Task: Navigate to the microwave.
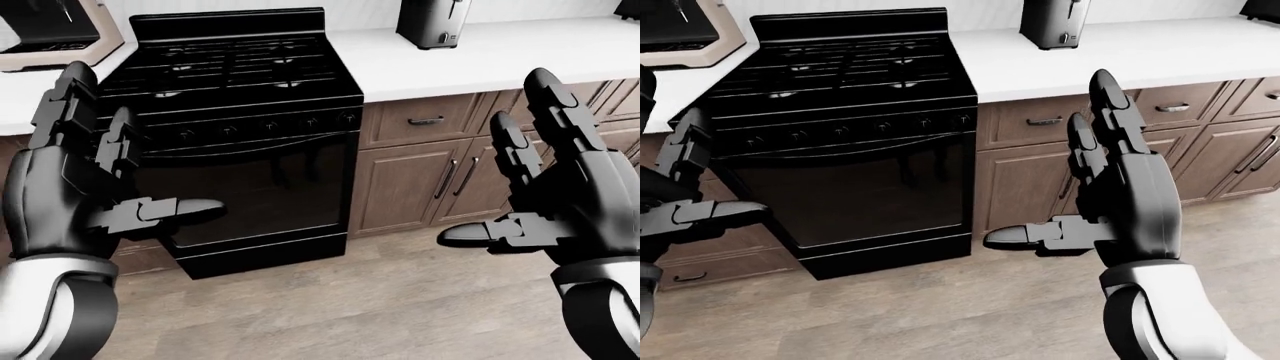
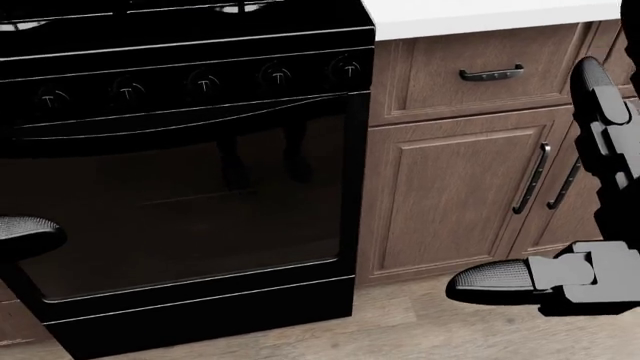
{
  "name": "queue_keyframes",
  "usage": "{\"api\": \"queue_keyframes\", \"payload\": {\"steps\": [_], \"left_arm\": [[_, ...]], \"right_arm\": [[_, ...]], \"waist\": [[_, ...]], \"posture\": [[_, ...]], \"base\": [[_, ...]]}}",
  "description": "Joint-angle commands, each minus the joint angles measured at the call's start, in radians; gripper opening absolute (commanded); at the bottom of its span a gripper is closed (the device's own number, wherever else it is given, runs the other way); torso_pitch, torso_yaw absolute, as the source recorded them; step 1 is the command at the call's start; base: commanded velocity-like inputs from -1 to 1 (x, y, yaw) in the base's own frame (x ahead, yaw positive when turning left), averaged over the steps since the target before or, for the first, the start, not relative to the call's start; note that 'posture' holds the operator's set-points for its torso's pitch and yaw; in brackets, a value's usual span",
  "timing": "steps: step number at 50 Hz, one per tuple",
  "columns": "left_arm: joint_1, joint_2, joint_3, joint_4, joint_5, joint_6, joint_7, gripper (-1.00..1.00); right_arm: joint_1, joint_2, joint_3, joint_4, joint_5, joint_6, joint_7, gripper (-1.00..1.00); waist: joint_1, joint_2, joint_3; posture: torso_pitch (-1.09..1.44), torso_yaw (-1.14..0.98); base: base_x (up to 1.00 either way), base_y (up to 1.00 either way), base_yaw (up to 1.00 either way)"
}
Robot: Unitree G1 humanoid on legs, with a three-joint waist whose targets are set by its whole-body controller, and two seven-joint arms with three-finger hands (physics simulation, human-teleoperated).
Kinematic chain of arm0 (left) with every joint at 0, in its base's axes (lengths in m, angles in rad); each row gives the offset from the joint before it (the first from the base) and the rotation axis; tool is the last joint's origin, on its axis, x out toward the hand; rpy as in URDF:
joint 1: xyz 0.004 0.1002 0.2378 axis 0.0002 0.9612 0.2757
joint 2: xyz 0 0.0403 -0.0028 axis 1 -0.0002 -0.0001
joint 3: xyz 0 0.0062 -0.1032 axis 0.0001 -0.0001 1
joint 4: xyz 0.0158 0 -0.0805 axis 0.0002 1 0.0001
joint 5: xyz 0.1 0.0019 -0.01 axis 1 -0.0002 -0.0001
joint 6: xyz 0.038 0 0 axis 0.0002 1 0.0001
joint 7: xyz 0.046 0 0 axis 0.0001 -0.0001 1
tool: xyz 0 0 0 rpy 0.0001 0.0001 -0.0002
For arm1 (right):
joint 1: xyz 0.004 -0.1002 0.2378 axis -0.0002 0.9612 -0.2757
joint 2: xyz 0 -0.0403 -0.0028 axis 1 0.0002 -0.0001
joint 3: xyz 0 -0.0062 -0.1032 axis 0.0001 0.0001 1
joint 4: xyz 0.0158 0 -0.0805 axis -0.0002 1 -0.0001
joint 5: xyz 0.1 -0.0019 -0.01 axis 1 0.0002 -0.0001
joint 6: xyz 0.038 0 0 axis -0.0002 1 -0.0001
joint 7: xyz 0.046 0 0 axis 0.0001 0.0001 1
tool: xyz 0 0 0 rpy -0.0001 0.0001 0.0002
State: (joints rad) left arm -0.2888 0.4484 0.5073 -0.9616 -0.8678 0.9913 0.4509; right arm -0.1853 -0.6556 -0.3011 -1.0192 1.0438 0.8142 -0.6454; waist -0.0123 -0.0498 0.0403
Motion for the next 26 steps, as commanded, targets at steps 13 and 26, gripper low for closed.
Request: {"api": "queue_keyframes", "payload": {"steps": [13,26], "left_arm": [[-0.024,0.019,0.028,-0.021,0.007,-0.037,0.008,1.00],[-0.027,0.027,0.025,-0.019,-0.003,-0.036,0.022,1.00]], "right_arm": [[-0.019,-0.009,-0.027,-0.028,-0.007,-0.037,0.009,1.00],[-0.026,-0.009,-0.023,-0.028,-0.006,-0.030,0.006,1.00]], "waist": [[0.013,0.070,-0.007],[0.004,-0.007,-0.018]], "posture": [[0.00,0.00],[0.00,0.00]], "base": [[0.00,0.40,0.00],[0.00,0.40,0.00]]}}
